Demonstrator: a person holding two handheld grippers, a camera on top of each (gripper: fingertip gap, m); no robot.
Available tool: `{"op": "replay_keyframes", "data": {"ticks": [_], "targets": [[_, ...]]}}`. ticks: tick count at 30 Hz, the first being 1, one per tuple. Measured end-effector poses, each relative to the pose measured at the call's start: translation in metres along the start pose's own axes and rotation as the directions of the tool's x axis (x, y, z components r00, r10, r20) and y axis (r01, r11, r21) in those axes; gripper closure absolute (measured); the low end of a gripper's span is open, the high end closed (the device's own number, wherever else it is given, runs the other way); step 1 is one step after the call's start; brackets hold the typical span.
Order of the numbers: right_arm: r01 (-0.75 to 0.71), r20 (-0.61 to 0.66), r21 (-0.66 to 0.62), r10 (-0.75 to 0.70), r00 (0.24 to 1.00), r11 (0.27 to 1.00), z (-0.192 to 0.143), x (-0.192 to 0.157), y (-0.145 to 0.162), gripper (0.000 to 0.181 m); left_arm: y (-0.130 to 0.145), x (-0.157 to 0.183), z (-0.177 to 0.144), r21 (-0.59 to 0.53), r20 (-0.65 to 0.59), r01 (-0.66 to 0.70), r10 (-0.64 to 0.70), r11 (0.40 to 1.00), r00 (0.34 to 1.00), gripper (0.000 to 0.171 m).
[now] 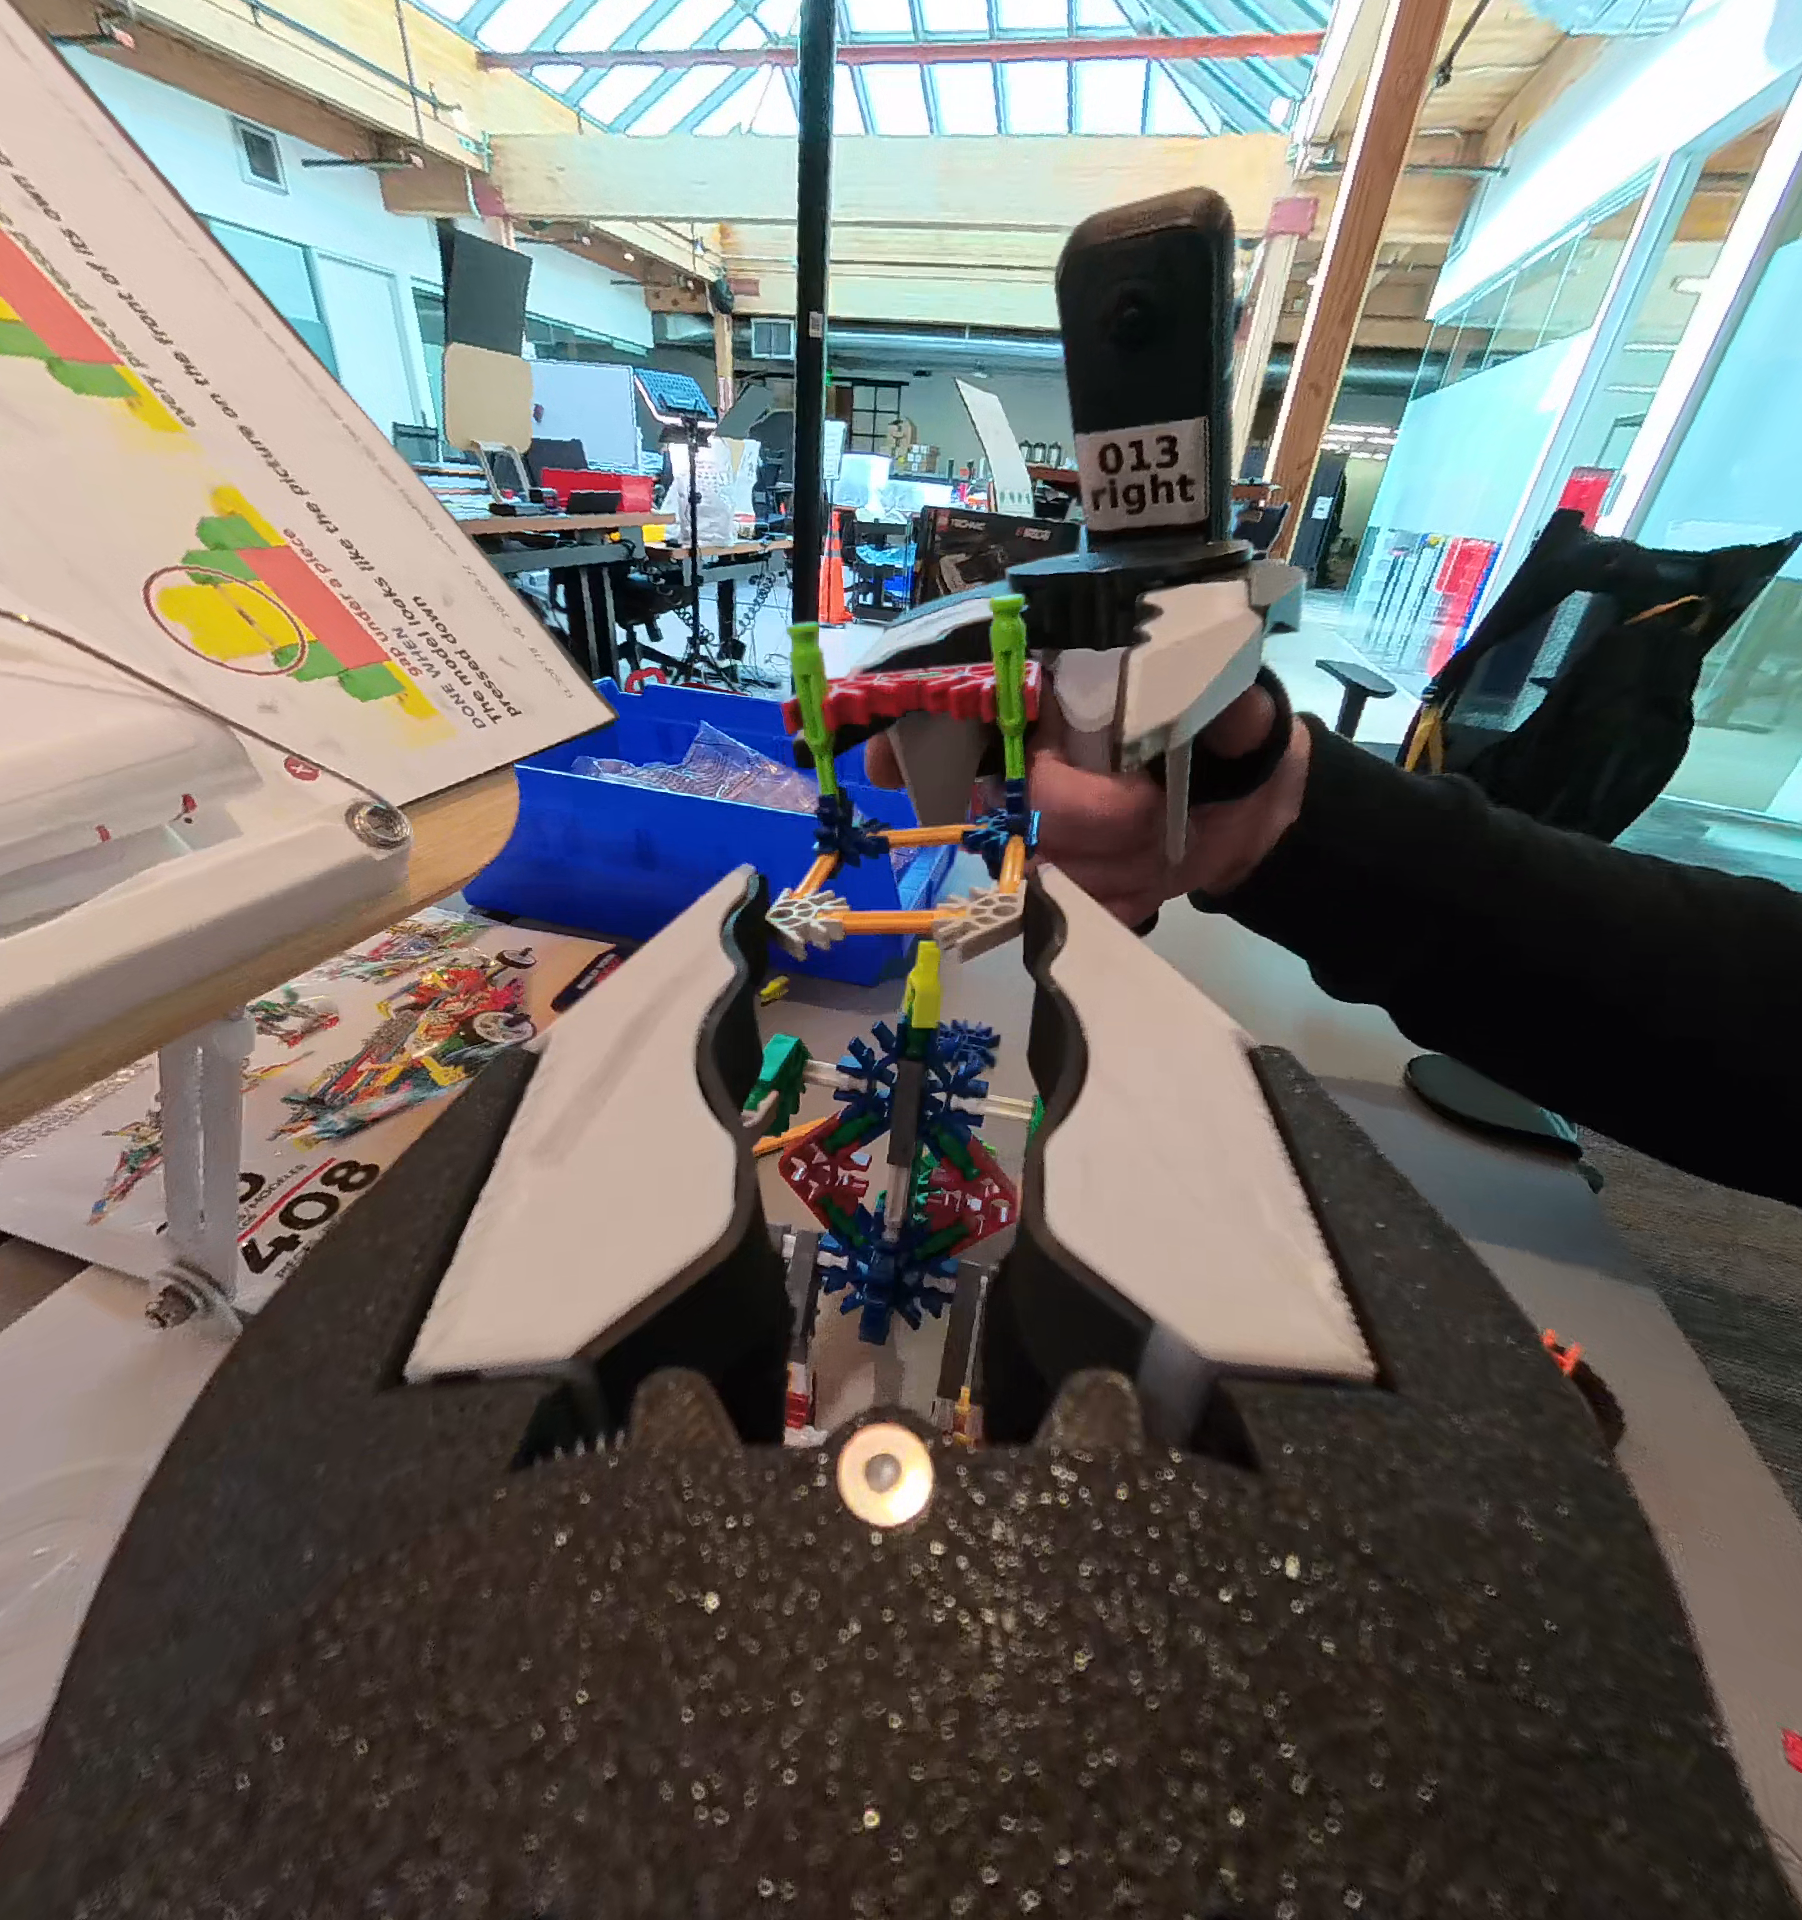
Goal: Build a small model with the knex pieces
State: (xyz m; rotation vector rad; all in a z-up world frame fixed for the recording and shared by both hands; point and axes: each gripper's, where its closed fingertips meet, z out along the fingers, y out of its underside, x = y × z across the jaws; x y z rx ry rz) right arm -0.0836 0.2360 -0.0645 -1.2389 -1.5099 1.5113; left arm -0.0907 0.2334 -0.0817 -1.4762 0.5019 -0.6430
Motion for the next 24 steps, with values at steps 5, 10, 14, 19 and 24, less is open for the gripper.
{"op": "replay_keyframes", "data": {"ticks": [5, 10, 14, 19, 24], "targets": [[-0.007, 0.003, -0.01, 0.008, 1.0, 1.0, 0.001, 0.003, 0.004, 0.119, -0.003, 0.002, 0.0, 0.02, -0.027, 0.008, -0.007, 1.0, 1.0, 0.126], [-0.005, -0.007, -0.013, 0.005, 1.0, 1.0, 0.003, 0.006, 0.007, 0.128, -0.002, 0.005, 0.001, 0.023, -0.041, 0.014, -0.013, 1.0, 0.999, 0.126], [0.019, -0.011, 0.0, -0.019, 1.0, 1.0, 0.002, 0.007, 0.004, 0.128, 0.001, 0.005, 0.003, 0.018, -0.041, 0.017, -0.016, 1.0, 0.999, 0.125], [0.077, -0.013, -0.051, -0.078, 0.997, 0.996, 0.002, 0.01, 0.011, 0.128, 0.007, 0.002, 0.005, -0.011, -0.012, -0.036, 0.036, 0.999, 0.999, 0.125], [0.101, 0.02, -0.08, -0.1, 0.995, 0.992, 0.001, 0.013, 0.025, 0.128, 0.015, -0.001, 0.003, -0.069, 0.04, -0.145, 0.148, 0.987, 0.988, 0.126]]}}
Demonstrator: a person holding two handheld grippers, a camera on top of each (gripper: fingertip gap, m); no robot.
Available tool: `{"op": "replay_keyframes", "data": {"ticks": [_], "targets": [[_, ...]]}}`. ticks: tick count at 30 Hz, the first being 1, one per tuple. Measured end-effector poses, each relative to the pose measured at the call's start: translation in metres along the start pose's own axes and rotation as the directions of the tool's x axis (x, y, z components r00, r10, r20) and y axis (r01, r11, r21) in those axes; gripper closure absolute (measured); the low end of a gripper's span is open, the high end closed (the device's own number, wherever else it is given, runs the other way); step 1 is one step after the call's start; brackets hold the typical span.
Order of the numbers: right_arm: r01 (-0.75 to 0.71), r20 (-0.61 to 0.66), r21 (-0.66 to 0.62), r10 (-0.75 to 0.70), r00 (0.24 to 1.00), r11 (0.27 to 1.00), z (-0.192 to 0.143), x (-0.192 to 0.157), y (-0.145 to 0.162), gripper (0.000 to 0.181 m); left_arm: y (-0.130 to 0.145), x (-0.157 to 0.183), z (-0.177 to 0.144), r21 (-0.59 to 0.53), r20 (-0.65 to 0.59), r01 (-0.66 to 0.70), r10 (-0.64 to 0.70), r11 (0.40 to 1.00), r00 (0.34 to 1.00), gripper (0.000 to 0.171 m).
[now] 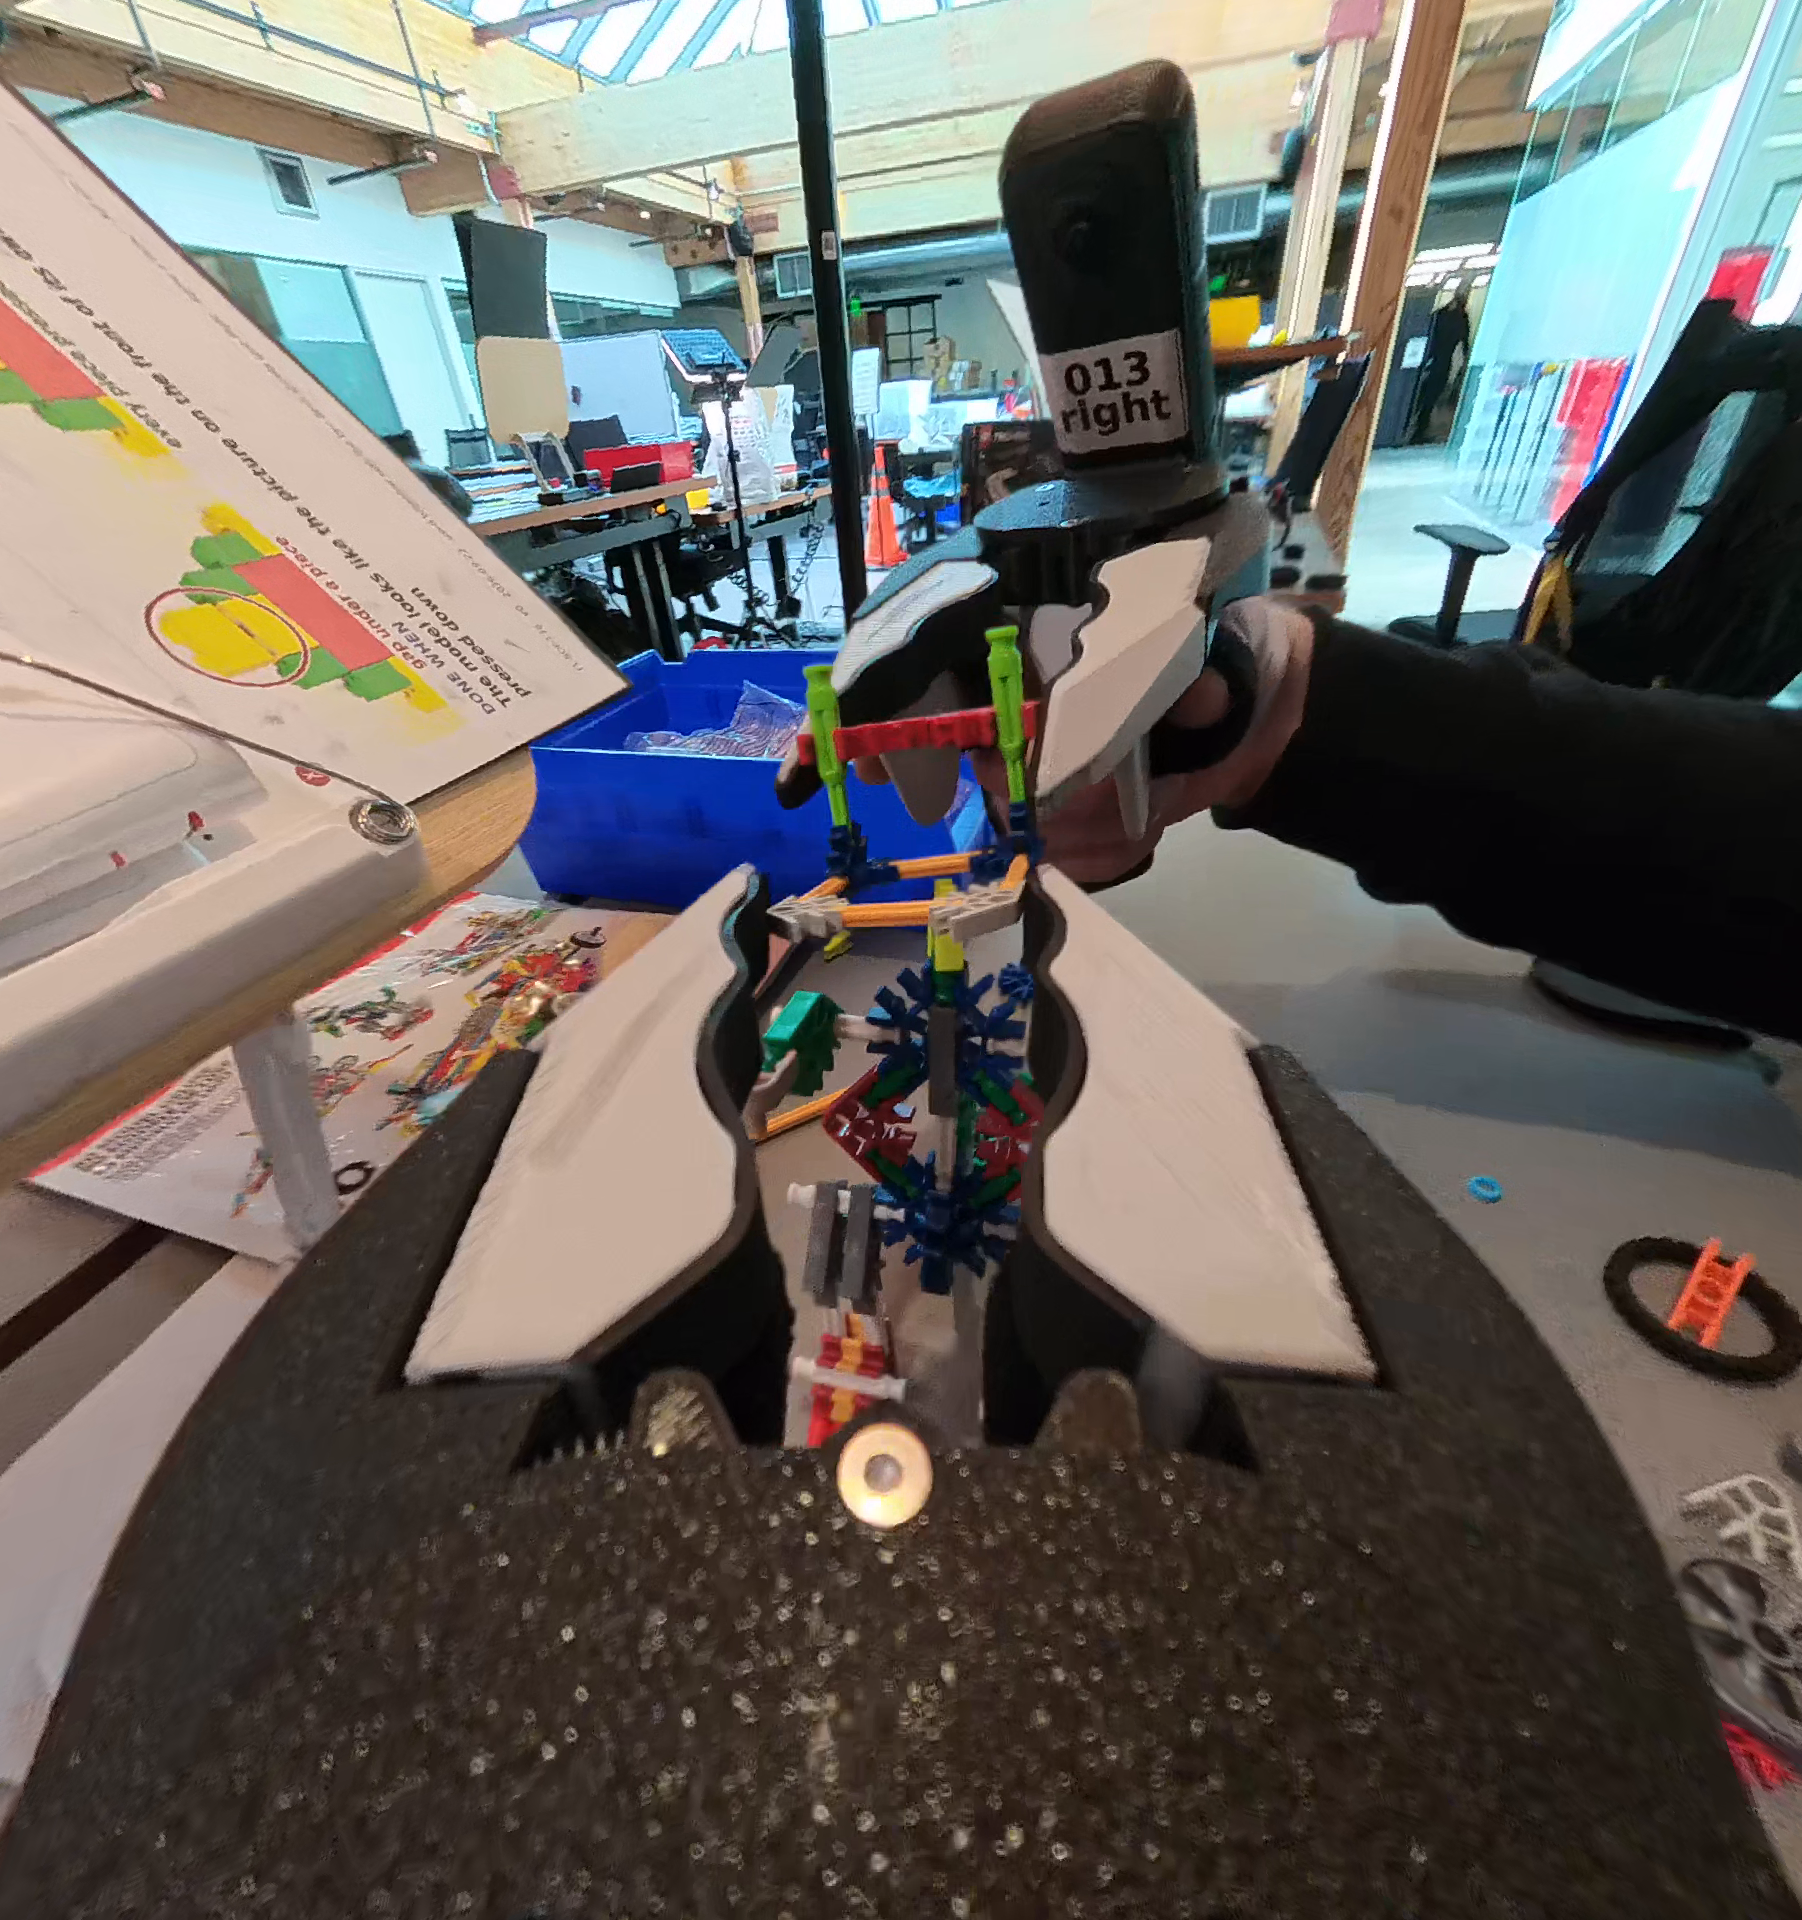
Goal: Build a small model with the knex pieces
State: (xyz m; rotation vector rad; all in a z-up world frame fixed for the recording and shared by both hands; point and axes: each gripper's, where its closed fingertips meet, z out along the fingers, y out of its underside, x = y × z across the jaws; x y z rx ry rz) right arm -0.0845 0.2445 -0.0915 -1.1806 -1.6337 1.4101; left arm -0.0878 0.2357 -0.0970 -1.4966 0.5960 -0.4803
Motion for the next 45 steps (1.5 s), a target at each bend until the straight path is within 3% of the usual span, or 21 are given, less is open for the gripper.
{"op": "replay_keyframes", "data": {"ticks": [10, 16, 24, 29, 34, 45], "targets": [[0.069, 0.085, 0.001, -0.068, 0.994, 0.998, 0.001, -0.003, 0.01, 0.128, 0.006, 0.005, -0.002, -0.078, 0.11, -0.204, 0.212, 0.976, 0.971, 0.126], [0.114, 0.103, 0.015, -0.114, 0.988, 0.993, -0.004, -0.005, -0.002, 0.128, -0.005, 0.007, 0.0, -0.043, 0.157, -0.236, 0.24, 0.971, 0.958, 0.125], [0.087, 0.14, 0.014, -0.088, 0.986, 0.996, -0.001, 0.002, 0.004, 0.128, 0.01, 0.002, 0.004, -0.087, 0.172, -0.233, 0.245, 0.968, 0.954, 0.127], [0.085, 0.153, 0.029, -0.089, 0.984, 0.996, -0.002, 0.0, 0.004, 0.129, 0.009, 0.004, 0.003, -0.086, 0.162, -0.231, 0.242, 0.969, 0.957, 0.125], [0.087, 0.141, 0.037, -0.092, 0.986, 0.995, -0.002, 0.002, 0.005, 0.129, 0.01, 0.0, -0.005, -0.071, 0.13, -0.154, 0.162, 0.986, 0.978, 0.104], [0.108, 0.142, 0.025, -0.11, 0.984, 0.994, 0.001, -0.003, 0.005, 0.129, 0.021, 0.003, -0.002, -0.07, 0.023, -0.004, 0.006, 0.998, 1.0, 0.119]]}}
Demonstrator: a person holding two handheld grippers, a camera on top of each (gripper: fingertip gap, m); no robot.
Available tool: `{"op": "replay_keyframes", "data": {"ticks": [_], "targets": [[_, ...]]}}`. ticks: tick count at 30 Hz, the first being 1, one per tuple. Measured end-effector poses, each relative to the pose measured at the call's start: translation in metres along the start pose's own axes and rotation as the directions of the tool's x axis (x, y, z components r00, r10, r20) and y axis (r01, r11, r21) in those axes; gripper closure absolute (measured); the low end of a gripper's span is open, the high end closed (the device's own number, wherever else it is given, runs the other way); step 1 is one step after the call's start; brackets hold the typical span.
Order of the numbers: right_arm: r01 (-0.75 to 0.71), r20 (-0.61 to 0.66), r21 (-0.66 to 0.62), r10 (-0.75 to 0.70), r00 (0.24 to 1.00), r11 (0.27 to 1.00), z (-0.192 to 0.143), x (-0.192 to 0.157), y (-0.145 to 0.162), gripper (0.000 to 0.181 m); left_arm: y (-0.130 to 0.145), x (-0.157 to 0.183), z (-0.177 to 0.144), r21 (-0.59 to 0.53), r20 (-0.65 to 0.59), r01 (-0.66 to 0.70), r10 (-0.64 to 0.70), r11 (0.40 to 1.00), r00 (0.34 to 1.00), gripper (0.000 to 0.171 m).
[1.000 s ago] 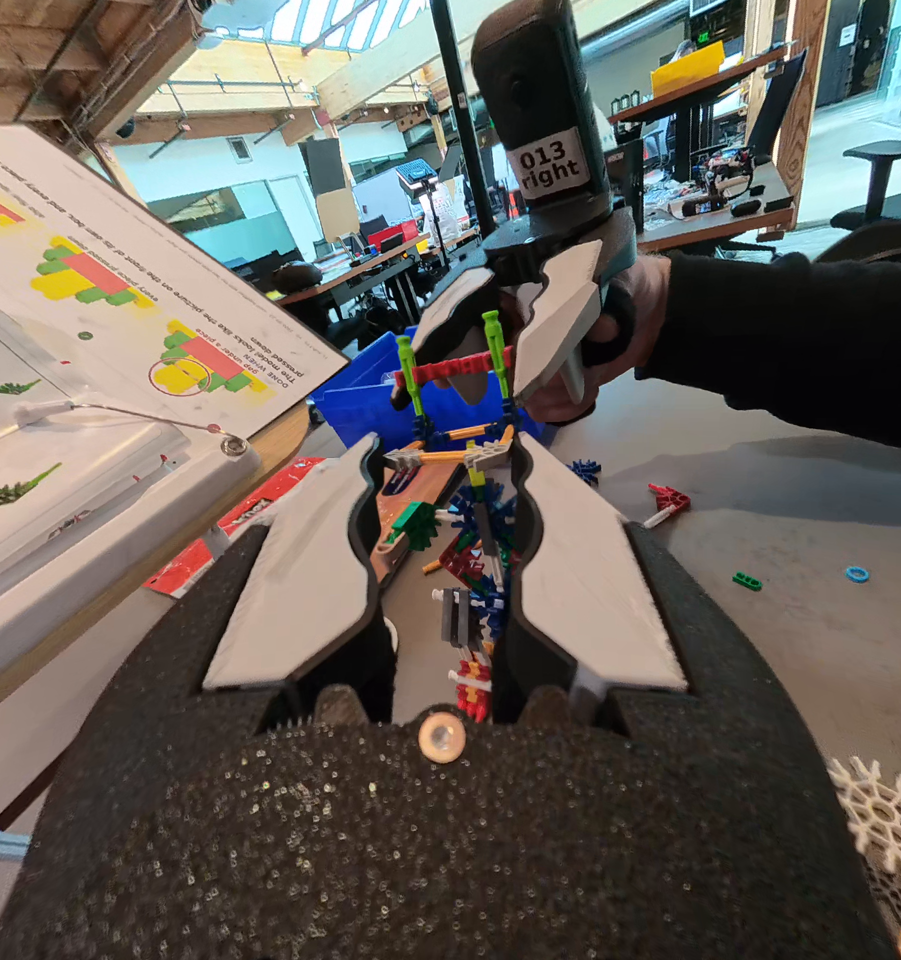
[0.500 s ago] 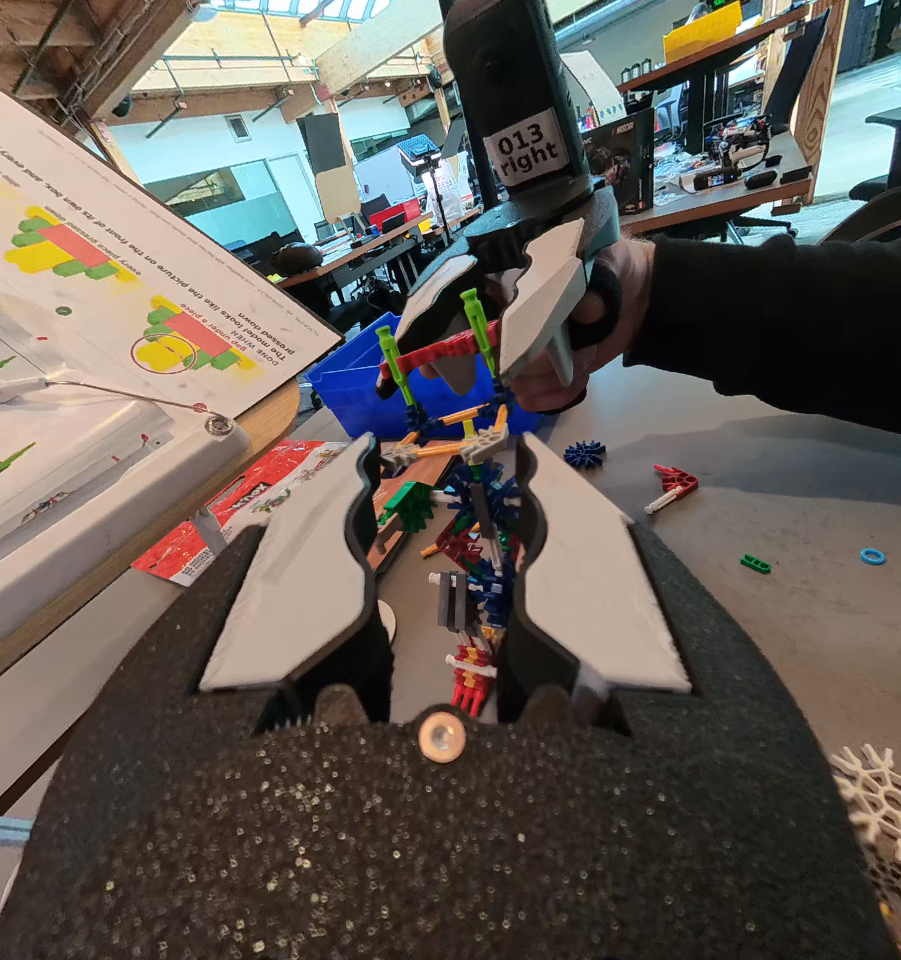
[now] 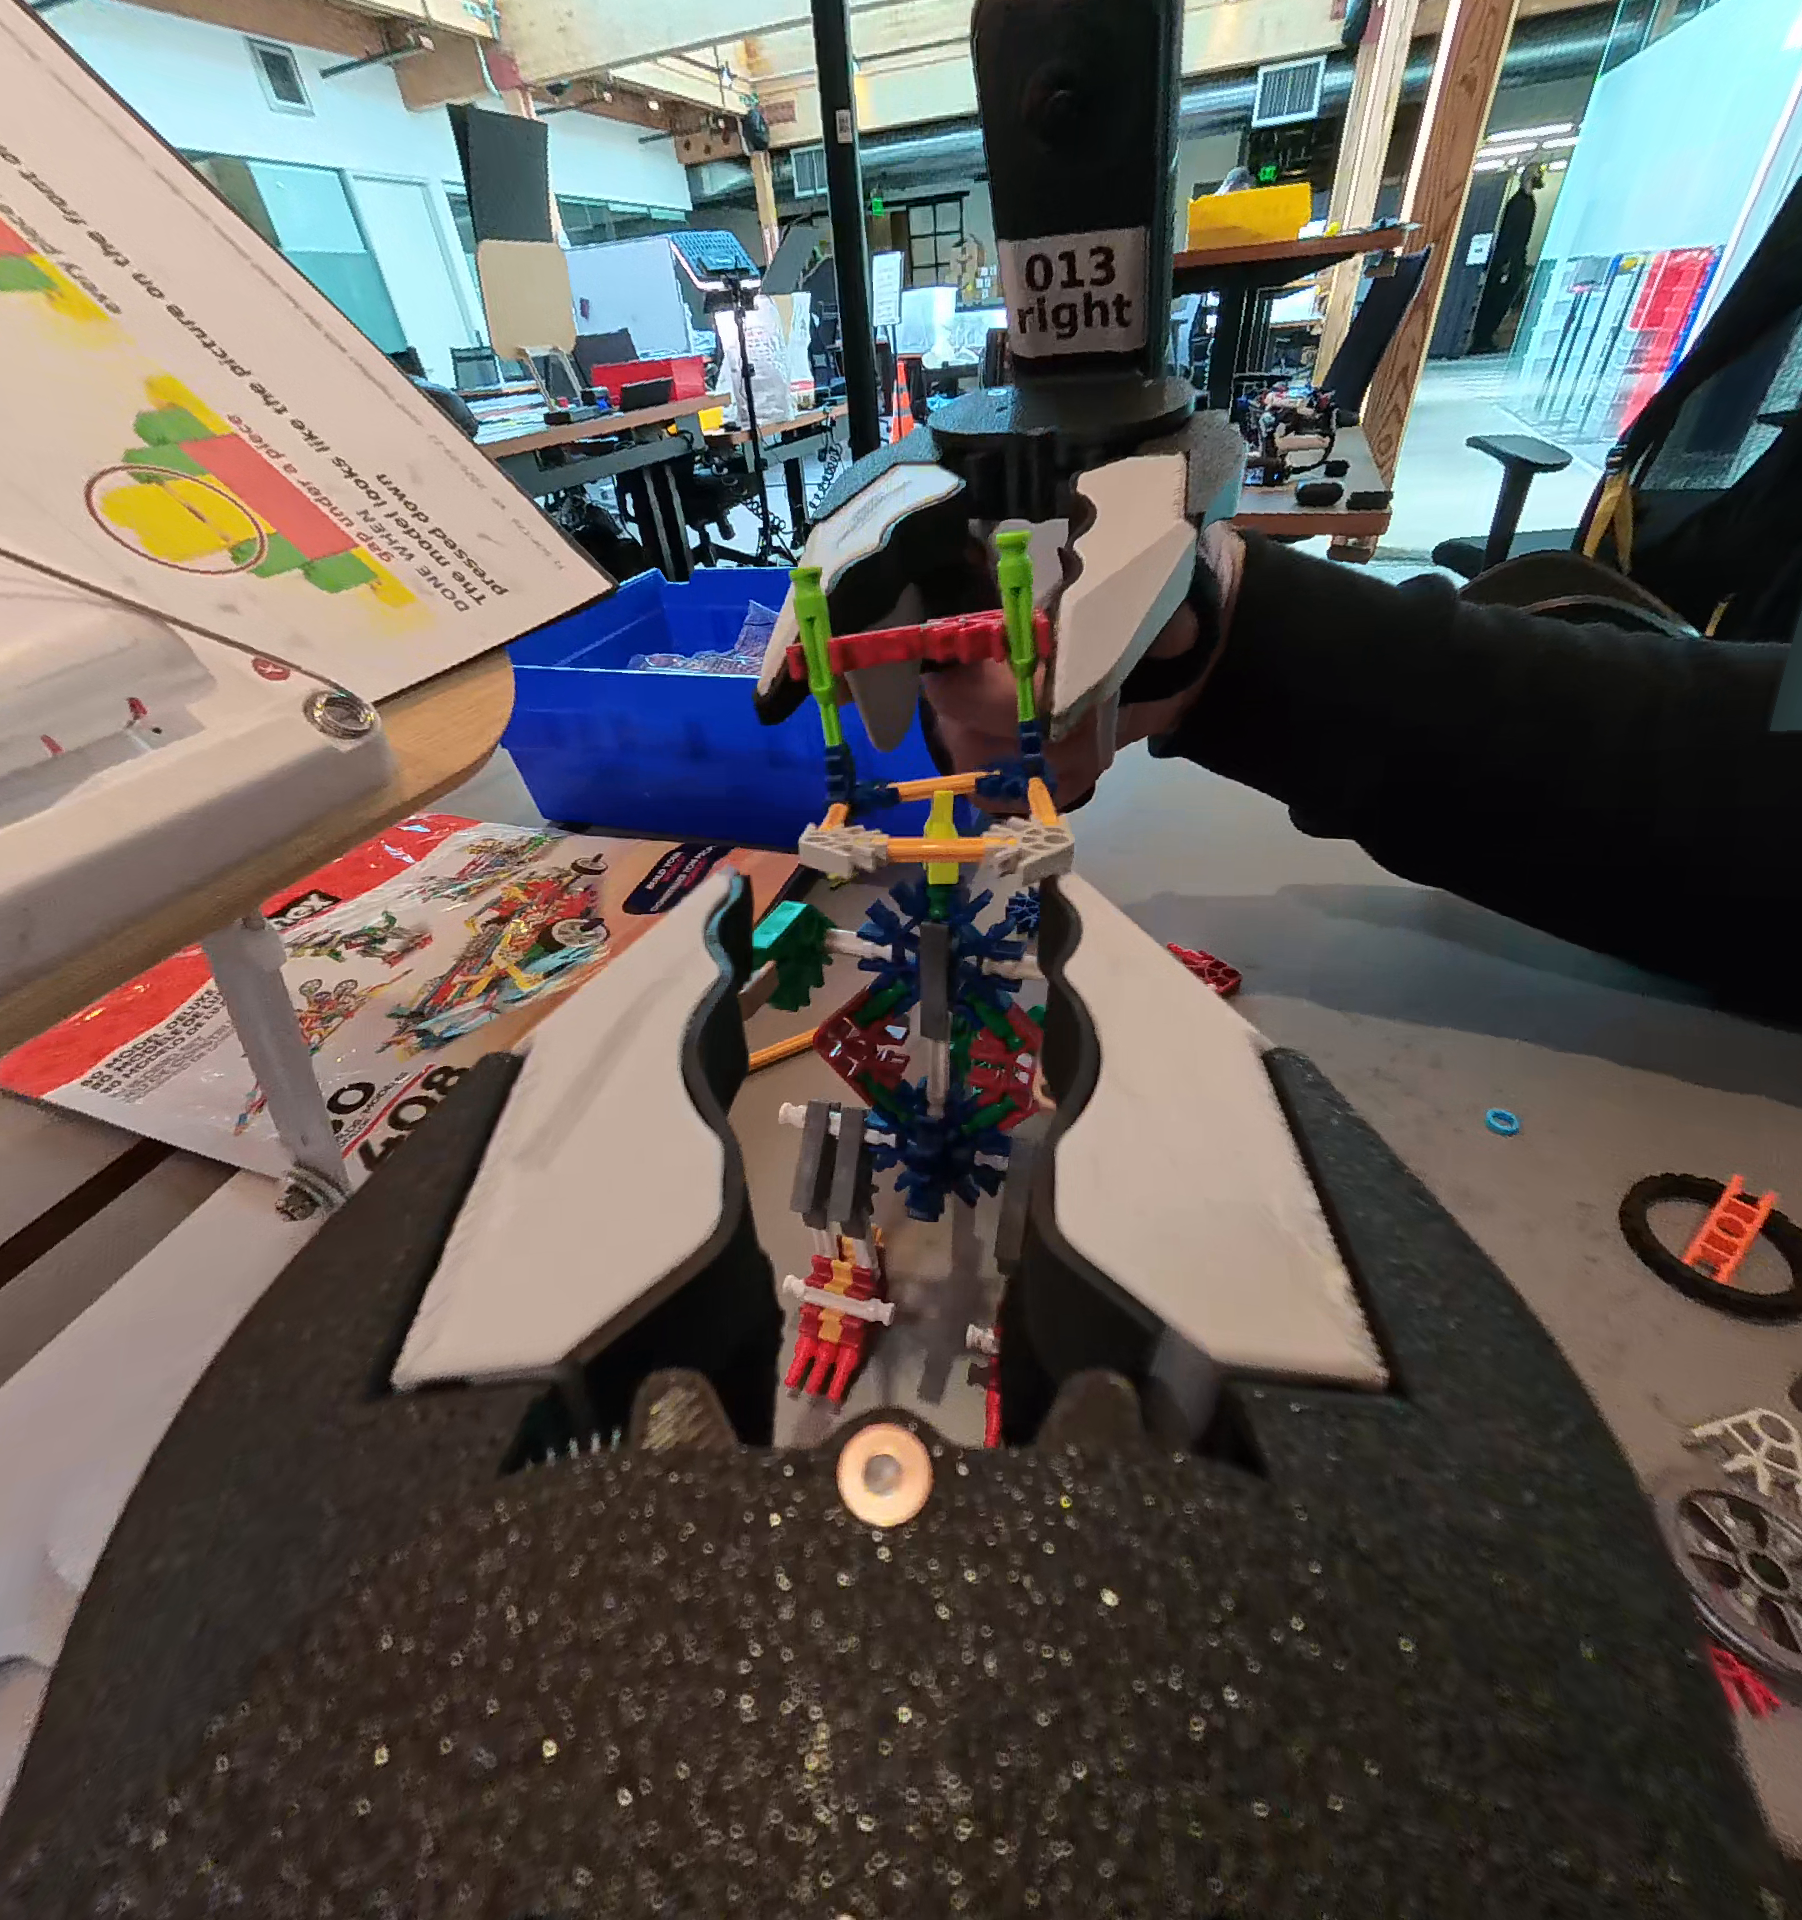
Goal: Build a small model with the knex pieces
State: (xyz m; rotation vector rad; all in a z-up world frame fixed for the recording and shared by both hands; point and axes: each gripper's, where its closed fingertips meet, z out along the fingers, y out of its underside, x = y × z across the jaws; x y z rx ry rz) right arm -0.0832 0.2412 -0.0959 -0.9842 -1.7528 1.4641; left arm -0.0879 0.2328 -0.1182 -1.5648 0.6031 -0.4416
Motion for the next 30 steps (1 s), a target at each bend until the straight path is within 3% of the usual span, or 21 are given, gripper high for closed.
{"op": "replay_keyframes", "data": {"ticks": [7, 15, 30], "targets": [[-0.009, -0.008, 0.024, 0.009, 1.0, 1.0, -0.001, 0.002, -0.001, 0.129, 0.005, 0.004, 0.013, -0.017, -0.084, 0.087, -0.089, 0.996, 0.993, 0.141], [-0.018, -0.007, 0.032, 0.018, 1.0, 0.999, -0.002, 0.003, 0.0, 0.129, 0.009, 0.011, 0.024, -0.056, -0.176, 0.096, -0.105, 0.994, 0.979, 0.157], [0.004, -0.059, 0.001, -0.004, 0.998, 1.0, -0.005, 0.003, 0.0, 0.129, 0.006, 0.009, 0.025, -0.043, -0.331, 0.314, -0.31, 0.949, 0.891, 0.158]]}}
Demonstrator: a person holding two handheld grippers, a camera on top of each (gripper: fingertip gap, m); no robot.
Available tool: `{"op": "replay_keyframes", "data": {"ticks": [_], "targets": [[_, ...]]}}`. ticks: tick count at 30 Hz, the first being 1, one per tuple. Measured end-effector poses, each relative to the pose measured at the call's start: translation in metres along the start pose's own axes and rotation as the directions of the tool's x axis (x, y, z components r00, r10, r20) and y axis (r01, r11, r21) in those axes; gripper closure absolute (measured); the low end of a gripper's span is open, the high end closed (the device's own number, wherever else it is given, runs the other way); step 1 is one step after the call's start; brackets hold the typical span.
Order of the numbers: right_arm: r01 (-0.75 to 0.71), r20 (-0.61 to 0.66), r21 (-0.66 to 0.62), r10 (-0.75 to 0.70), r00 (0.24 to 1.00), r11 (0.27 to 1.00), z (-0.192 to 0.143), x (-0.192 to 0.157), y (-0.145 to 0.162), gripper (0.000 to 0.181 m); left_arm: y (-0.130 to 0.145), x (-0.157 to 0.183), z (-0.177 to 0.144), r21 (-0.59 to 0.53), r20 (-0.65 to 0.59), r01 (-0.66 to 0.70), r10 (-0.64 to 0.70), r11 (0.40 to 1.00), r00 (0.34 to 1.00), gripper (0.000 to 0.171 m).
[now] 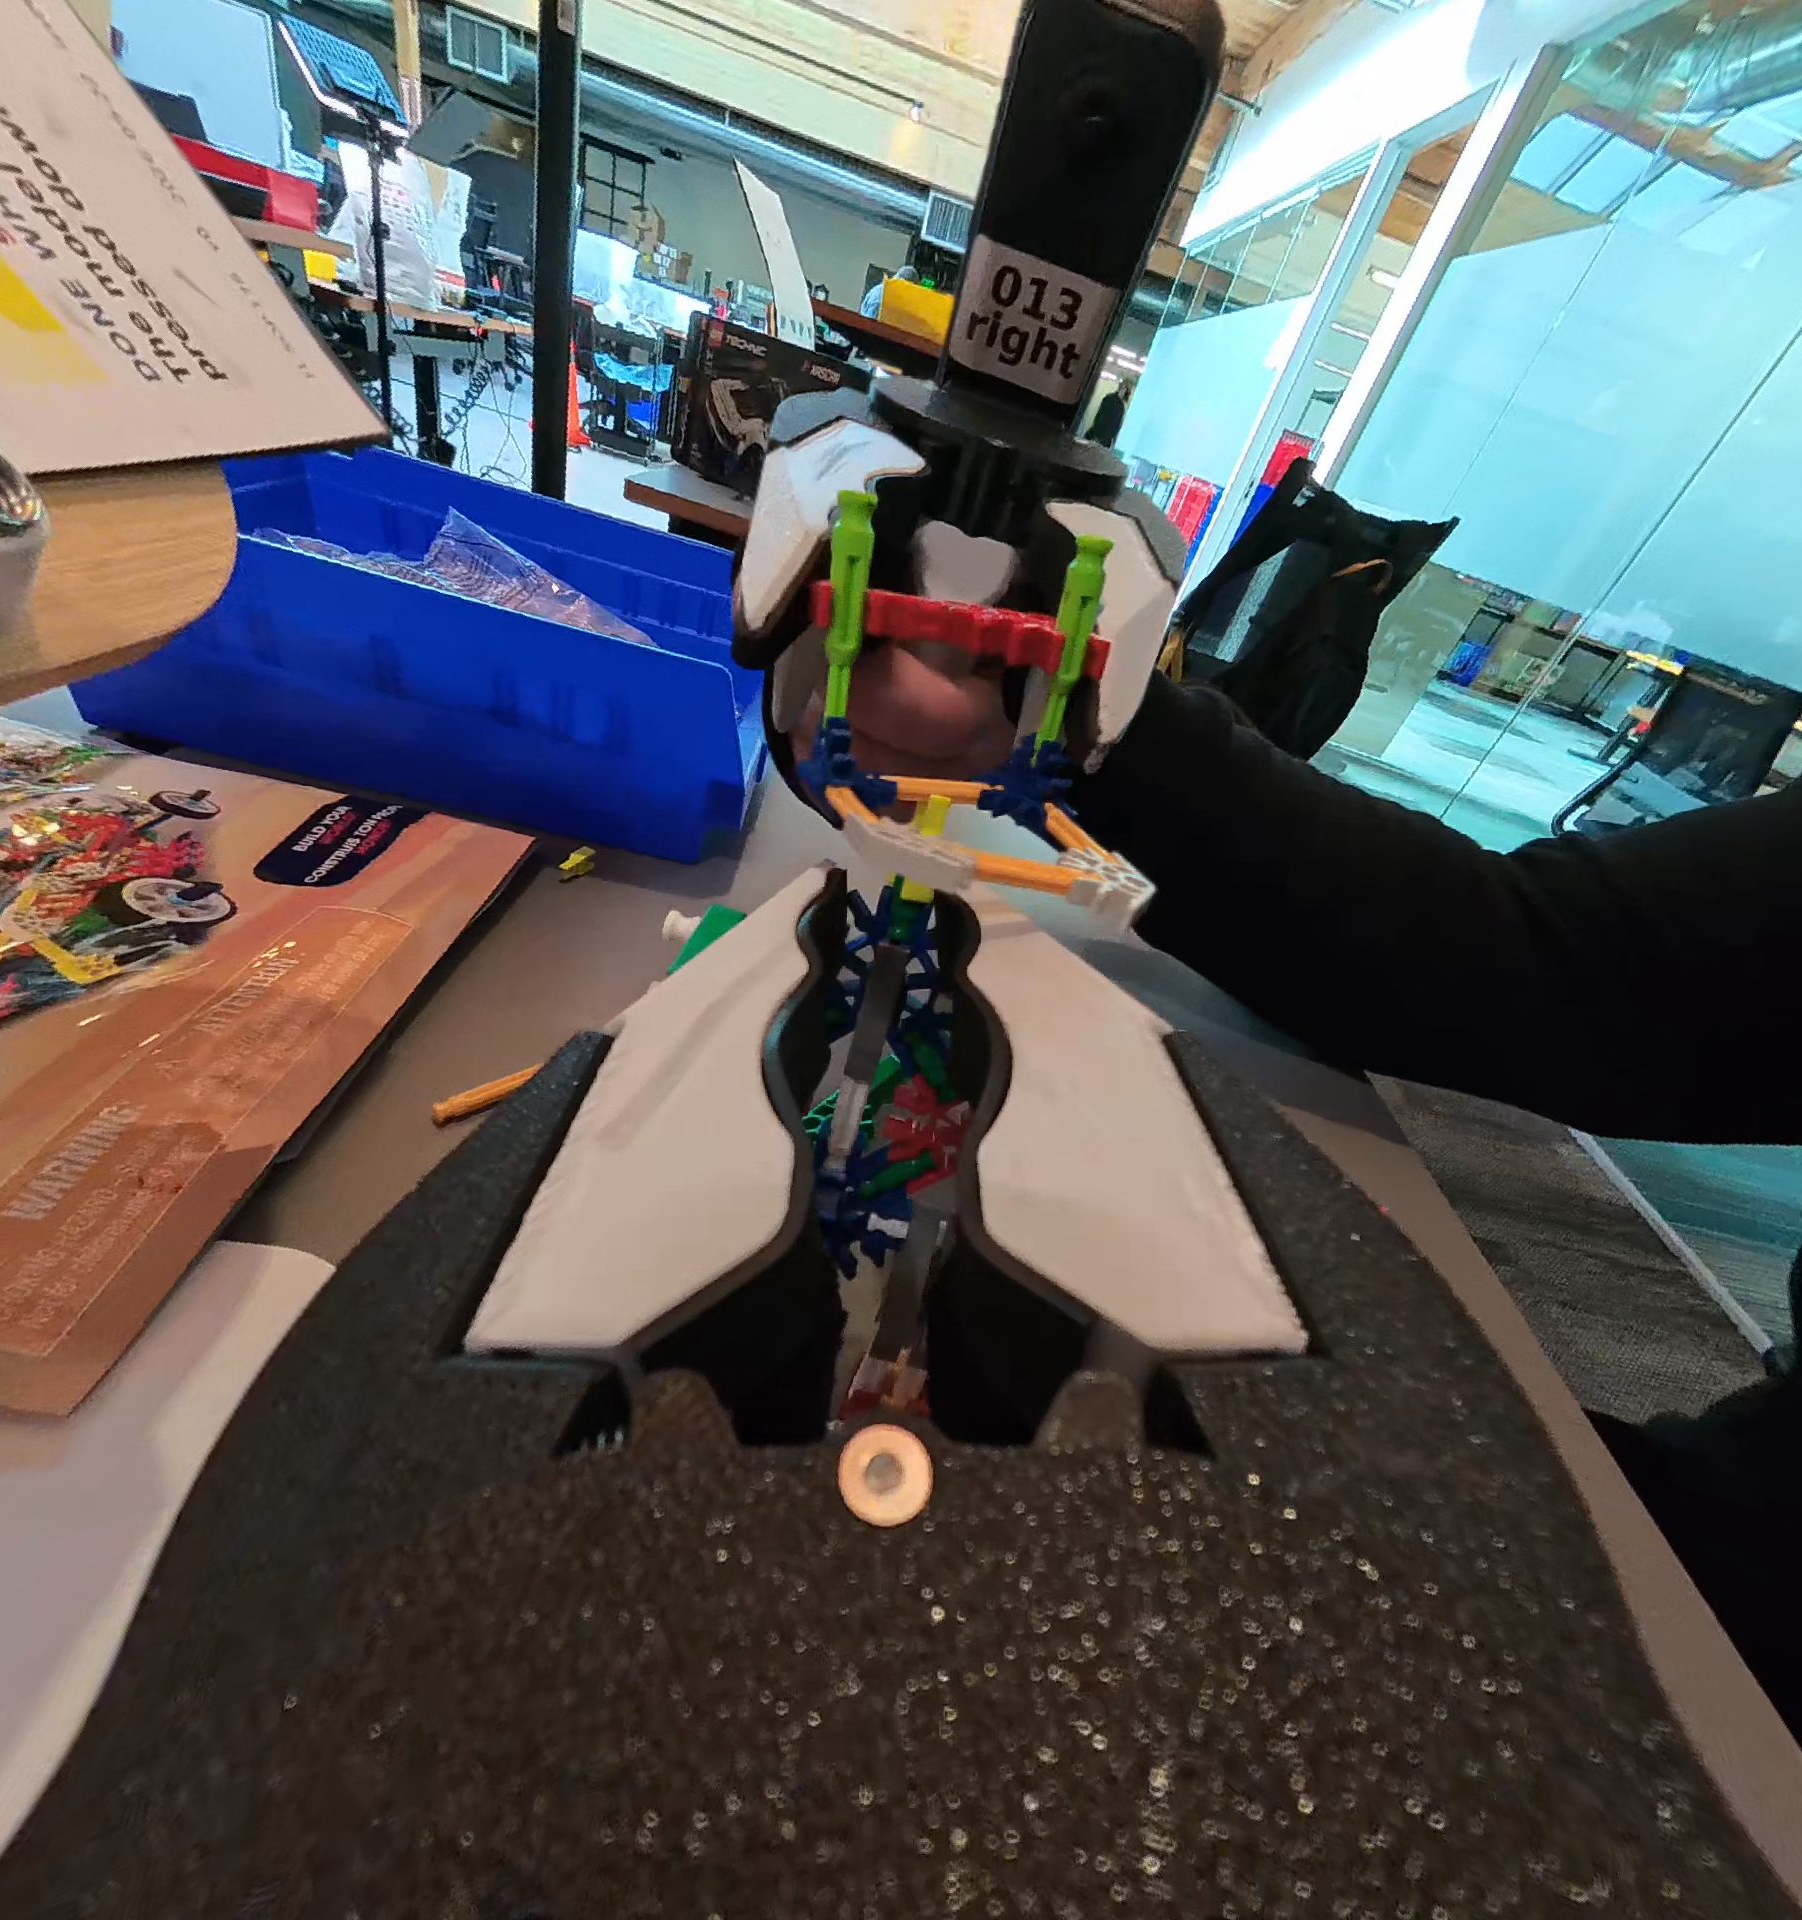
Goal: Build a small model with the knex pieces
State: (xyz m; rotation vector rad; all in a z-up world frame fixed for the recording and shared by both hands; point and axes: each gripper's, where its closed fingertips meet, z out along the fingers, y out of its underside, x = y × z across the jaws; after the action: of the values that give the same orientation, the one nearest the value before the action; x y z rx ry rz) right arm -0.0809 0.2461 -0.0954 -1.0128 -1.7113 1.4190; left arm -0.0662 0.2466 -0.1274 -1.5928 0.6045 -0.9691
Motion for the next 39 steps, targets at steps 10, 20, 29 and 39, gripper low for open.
{"op": "replay_keyframes", "data": {"ticks": [10, 20, 29, 39], "targets": [[0.004, -0.03, 0.025, -0.003, 1.0, 1.0, -0.004, -0.005, 0.006, 0.129, 0.004, 0.003, 0.0, -0.02, 0.06, -0.129, 0.13, 0.991, 0.99, 0.157], [0.042, -0.05, -0.047, -0.045, 0.998, 0.998, -0.004, -0.008, 0.007, 0.129, 0.003, 0.003, -0.001, -0.017, 0.066, -0.211, 0.212, 0.977, 0.975, 0.155], [0.078, -0.07, -0.098, -0.085, 0.994, 0.992, -0.002, -0.011, 0.006, 0.129, -0.008, 0.003, -0.007, 0.039, 0.094, -0.252, 0.248, 0.967, 0.964, 0.147], [0.061, -0.071, -0.087, -0.068, 0.995, 0.994, -0.002, -0.01, 0.006, 0.129, 0.001, 0.009, 0.001, -0.014, 0.069, -0.292, 0.292, 0.956, 0.954, 0.165]]}}
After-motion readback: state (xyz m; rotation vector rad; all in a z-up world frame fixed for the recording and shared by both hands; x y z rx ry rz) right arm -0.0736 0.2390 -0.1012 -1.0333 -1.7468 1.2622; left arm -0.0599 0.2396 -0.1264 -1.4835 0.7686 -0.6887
